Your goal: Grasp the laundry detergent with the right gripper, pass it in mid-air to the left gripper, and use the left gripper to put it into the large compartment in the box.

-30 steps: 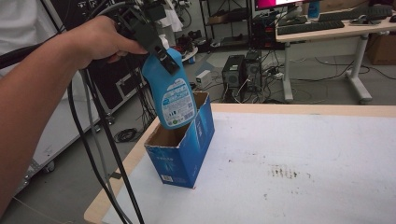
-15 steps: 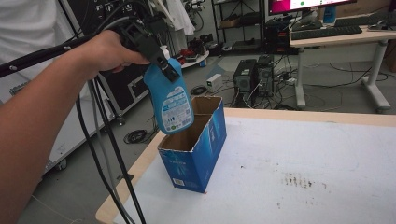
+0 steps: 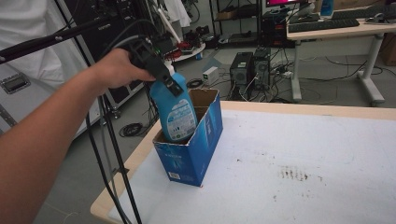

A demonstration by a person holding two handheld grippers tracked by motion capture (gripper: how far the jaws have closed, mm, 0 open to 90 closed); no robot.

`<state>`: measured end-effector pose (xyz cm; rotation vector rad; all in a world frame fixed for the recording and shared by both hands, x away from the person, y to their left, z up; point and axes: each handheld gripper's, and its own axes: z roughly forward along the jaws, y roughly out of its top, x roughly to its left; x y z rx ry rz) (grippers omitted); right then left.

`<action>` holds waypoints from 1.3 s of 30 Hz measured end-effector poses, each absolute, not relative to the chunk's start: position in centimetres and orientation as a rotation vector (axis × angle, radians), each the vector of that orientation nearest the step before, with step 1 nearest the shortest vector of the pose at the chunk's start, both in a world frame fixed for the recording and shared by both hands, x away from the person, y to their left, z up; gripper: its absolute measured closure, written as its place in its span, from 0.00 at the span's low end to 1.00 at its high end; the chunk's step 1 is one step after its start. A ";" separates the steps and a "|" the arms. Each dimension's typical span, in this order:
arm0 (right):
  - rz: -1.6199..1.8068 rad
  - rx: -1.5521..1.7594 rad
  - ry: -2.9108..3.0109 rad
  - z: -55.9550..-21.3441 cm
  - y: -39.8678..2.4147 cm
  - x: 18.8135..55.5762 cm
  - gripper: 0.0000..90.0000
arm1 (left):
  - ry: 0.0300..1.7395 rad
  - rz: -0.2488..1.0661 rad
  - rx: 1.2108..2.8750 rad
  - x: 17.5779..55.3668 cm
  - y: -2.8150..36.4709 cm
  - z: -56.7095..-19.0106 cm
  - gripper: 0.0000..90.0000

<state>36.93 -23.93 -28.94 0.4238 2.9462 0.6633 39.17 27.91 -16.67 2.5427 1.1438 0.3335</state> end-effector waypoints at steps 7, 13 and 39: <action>0.657 0.434 2.946 -29.1 -24.1 36.9 0.02 | 1.102 0.314 2.582 39.9 27.8 -20.7 0.42; 0.646 0.453 2.945 -29.5 -24.2 37.0 0.02 | 1.085 0.297 2.615 40.6 27.7 -23.6 0.42; 0.611 0.468 2.961 -30.4 -23.7 37.0 0.02 | 1.110 0.243 2.636 41.5 27.9 -28.1 0.42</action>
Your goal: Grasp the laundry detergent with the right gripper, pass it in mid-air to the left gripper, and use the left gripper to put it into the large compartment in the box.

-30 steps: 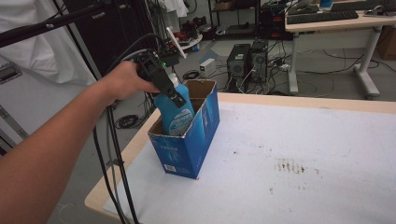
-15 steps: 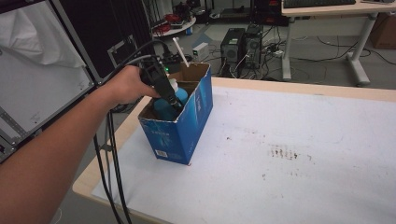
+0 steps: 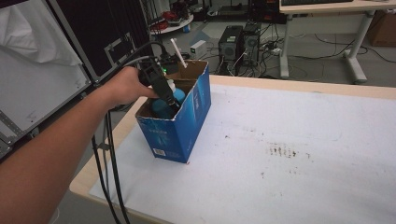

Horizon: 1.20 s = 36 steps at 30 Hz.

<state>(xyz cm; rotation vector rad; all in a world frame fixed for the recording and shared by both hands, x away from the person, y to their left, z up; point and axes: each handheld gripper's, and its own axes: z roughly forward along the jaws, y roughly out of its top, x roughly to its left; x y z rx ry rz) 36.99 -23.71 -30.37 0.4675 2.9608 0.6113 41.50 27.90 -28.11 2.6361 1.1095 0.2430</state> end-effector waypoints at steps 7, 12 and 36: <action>0.615 0.467 2.959 -30.3 -23.7 36.9 0.02 | 1.121 0.263 2.596 41.4 28.4 -28.0 0.39; 0.613 0.466 2.959 -30.3 -23.6 36.8 0.02 | 1.111 0.253 2.546 41.2 28.8 -27.3 0.33; 0.612 0.458 2.932 -29.3 -23.4 36.5 0.02 | 0.909 0.322 2.378 38.9 25.4 -17.8 0.18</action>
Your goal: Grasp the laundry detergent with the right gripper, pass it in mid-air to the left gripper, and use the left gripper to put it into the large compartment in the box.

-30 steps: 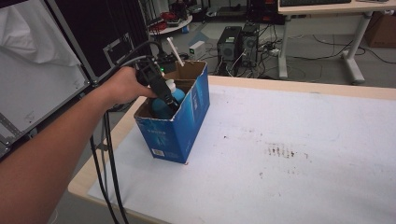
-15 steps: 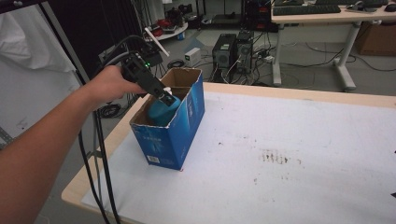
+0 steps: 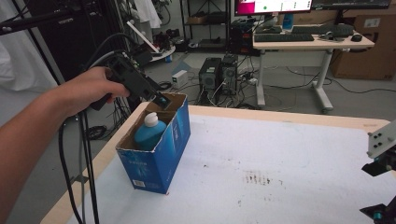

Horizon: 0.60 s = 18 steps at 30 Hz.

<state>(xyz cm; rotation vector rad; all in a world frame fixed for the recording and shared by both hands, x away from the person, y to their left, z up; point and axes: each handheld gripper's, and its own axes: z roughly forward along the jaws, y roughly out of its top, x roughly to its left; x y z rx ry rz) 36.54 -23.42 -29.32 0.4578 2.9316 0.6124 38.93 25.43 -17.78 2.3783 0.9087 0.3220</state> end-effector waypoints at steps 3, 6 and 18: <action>0.618 0.452 2.932 -29.2 -23.4 36.5 0.02 | 0.908 0.340 2.383 39.0 24.8 -17.3 0.18; 0.624 0.447 2.927 -29.0 -23.4 36.5 0.02 | 0.867 0.300 2.392 39.1 24.3 -16.5 0.18; 0.669 0.428 2.895 -28.6 -23.3 36.1 0.02 | 0.749 0.223 2.380 39.3 20.3 -16.3 0.16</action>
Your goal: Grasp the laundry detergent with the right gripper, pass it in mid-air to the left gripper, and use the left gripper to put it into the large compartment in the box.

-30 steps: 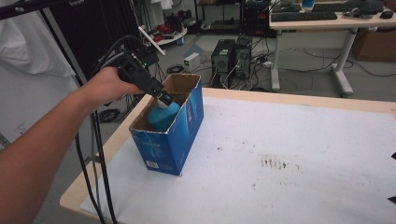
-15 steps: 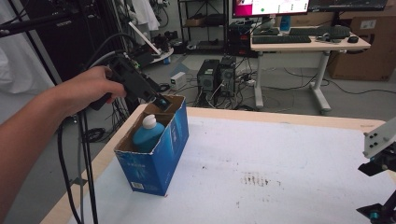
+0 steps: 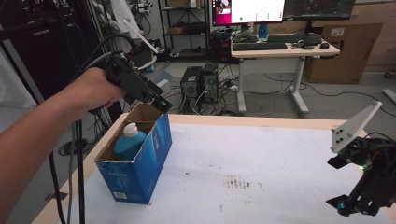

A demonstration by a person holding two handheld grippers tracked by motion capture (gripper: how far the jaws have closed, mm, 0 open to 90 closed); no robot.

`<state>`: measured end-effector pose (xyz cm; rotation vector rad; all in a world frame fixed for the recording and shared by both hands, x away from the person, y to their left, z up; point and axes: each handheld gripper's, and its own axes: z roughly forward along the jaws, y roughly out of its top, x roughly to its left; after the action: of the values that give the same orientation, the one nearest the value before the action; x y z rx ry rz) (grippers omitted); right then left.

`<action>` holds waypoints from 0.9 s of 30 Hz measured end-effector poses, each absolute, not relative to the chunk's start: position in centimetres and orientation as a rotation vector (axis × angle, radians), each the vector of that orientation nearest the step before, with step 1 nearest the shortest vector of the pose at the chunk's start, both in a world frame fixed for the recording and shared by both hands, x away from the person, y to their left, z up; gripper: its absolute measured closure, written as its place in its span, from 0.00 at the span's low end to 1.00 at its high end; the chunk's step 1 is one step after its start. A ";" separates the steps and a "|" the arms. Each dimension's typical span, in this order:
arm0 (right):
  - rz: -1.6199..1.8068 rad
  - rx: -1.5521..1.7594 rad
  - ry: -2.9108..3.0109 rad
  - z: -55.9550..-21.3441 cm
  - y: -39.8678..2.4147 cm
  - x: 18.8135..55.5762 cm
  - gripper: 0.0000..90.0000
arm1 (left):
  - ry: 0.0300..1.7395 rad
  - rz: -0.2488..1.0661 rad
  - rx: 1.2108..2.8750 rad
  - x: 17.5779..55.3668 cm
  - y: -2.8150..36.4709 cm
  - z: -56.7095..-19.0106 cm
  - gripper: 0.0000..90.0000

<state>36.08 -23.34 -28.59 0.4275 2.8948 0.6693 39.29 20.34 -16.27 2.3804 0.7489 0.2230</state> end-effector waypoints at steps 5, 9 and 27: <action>0.676 0.438 2.880 -28.5 -23.4 36.0 0.02 | 0.746 0.248 2.417 39.7 18.1 -16.7 0.02; 0.684 0.446 2.873 -28.4 -23.4 36.0 0.02 | 0.732 0.274 2.452 40.0 16.4 -17.1 0.02; 0.719 0.477 2.841 -27.9 -23.6 35.8 0.02 | 0.575 0.284 2.566 41.3 9.0 -19.0 0.02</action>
<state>35.85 -23.62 -27.91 0.4772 2.8409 0.7193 41.25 8.99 -18.98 2.5664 0.5751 0.2841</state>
